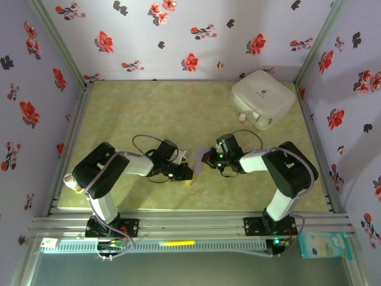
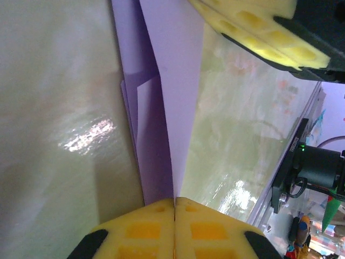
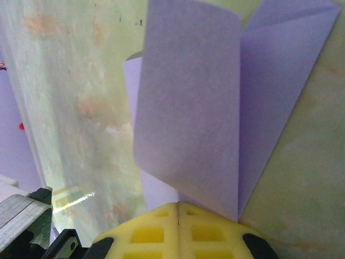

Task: Fold a paper plane with a square sheet of paper (pick it up from the middle)
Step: Fold the wing for the fifth time at the center of the table.

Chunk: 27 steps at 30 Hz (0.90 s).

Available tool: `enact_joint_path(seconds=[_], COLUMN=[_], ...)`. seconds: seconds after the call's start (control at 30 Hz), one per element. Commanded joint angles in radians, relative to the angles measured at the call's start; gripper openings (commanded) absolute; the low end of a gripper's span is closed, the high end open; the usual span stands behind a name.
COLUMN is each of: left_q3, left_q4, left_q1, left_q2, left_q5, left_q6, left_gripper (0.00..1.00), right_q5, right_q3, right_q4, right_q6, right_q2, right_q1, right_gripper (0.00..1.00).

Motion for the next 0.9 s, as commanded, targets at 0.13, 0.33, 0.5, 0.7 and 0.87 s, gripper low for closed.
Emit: enact_joint_path(seconds=[0.13, 0.33, 0.5, 0.7, 0.87], left_q3=[-0.017, -0.018, -0.020, -0.023, -0.025], left_q4=[-0.195, -0.217, -0.225, -0.243, -0.278], left_q1=[-0.028, -0.034, -0.038, -0.038, -0.040], left_q2=[-0.056, -0.069, -0.076, -0.080, -0.102], left_q5=[-0.014, -0.020, -0.024, -0.026, -0.055], left_q6=[0.049, 0.061, 0.066, 0.074, 0.081], left_gripper=[0.00, 0.08, 0.03, 0.00, 0.09], right_q5=[0.083, 0.088, 0.092, 0.096, 0.099], right_q3=[-0.006, 0.003, 0.004, 0.004, 0.004], right_q4=[-0.123, -0.142, -0.155, -0.158, -0.164], right_q6=[-0.030, -0.037, -0.039, -0.039, -0.038], right_q2=[0.041, 0.040, 0.039, 0.037, 0.037], right_q1=[0.006, 0.011, 0.011, 0.013, 0.014], right_gripper=[0.02, 0.02, 0.02, 0.02, 0.02])
